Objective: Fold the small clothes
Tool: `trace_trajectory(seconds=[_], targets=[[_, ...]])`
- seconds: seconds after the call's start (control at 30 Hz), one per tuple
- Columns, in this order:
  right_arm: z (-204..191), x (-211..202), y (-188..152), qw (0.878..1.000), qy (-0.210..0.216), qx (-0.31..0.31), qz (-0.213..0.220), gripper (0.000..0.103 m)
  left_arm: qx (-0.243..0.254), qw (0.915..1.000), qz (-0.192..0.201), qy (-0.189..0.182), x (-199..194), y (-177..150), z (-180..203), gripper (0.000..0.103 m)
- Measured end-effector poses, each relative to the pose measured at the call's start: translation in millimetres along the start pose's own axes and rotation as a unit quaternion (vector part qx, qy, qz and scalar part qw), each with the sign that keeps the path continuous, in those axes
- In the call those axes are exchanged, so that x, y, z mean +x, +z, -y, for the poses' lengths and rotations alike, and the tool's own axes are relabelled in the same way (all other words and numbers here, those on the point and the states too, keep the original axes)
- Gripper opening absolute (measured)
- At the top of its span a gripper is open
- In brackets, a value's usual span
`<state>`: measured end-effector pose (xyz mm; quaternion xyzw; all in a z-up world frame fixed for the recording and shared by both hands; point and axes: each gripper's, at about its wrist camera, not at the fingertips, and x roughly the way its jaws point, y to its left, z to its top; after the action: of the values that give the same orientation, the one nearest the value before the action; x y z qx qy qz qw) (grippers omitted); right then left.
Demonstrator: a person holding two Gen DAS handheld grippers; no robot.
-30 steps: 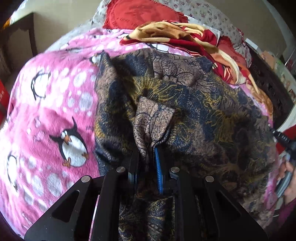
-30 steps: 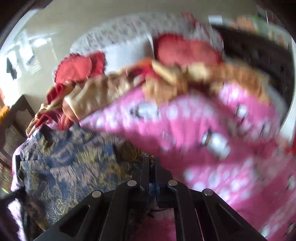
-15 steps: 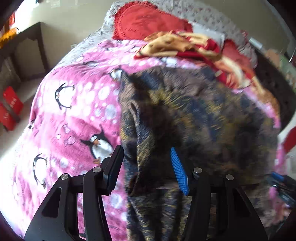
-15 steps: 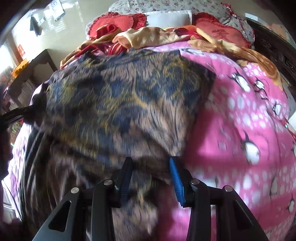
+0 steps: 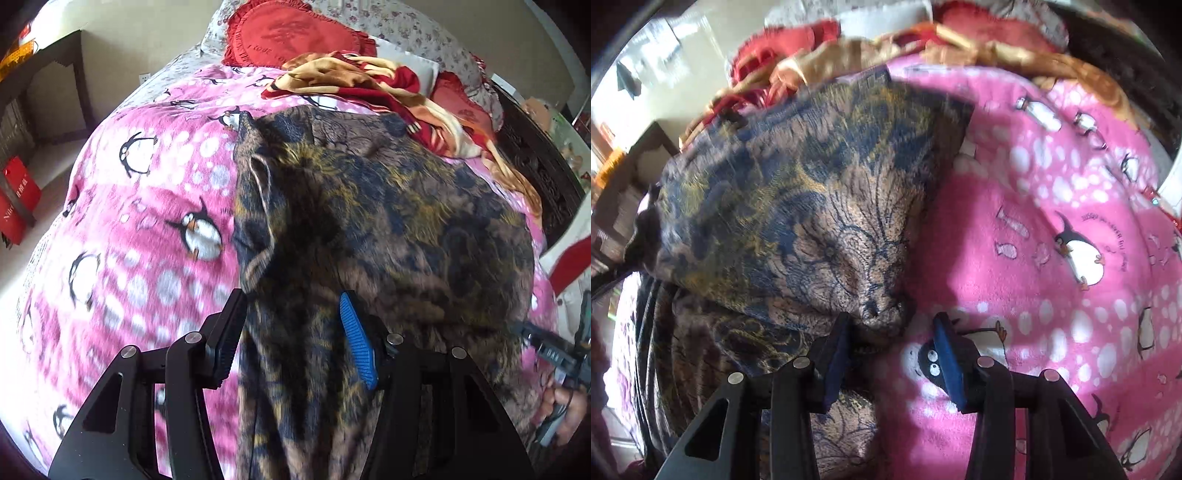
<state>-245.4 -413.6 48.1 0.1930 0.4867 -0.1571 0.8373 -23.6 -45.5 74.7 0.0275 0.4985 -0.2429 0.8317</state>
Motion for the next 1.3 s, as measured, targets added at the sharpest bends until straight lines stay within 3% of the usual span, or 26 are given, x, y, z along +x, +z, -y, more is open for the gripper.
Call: trace_trajectory(seconds=[0.17,0.23,0.33,0.53,0.93,1.3], targets=[[8,-47,-16,1.000,0.009,0.003,0.014,0.044,0.009,0.9999,-0.006,0.009,-19,-36,-1,0.053],[13,-68,-28,1.000,0.025,-0.005,0.015,0.052,0.013,0.9997,-0.010,0.015,-23,-50,-2,0.053],[21,-98,-49,0.998,0.053,-0.011,0.016,0.056,0.019,0.9994,-0.015,0.026,-29,-71,-2,0.053],[26,-129,-92,0.997,0.060,-0.045,0.007,0.069,0.026,0.9990,-0.021,0.029,-40,-95,-2,0.053],[31,-110,-148,0.997,0.075,-0.013,0.008,0.069,0.076,0.9966,-0.030,0.017,-78,-140,8,0.053],[33,-109,-157,0.997,0.072,-0.017,0.024,0.071,0.054,0.9934,-0.101,-0.003,-94,-202,-7,0.053]])
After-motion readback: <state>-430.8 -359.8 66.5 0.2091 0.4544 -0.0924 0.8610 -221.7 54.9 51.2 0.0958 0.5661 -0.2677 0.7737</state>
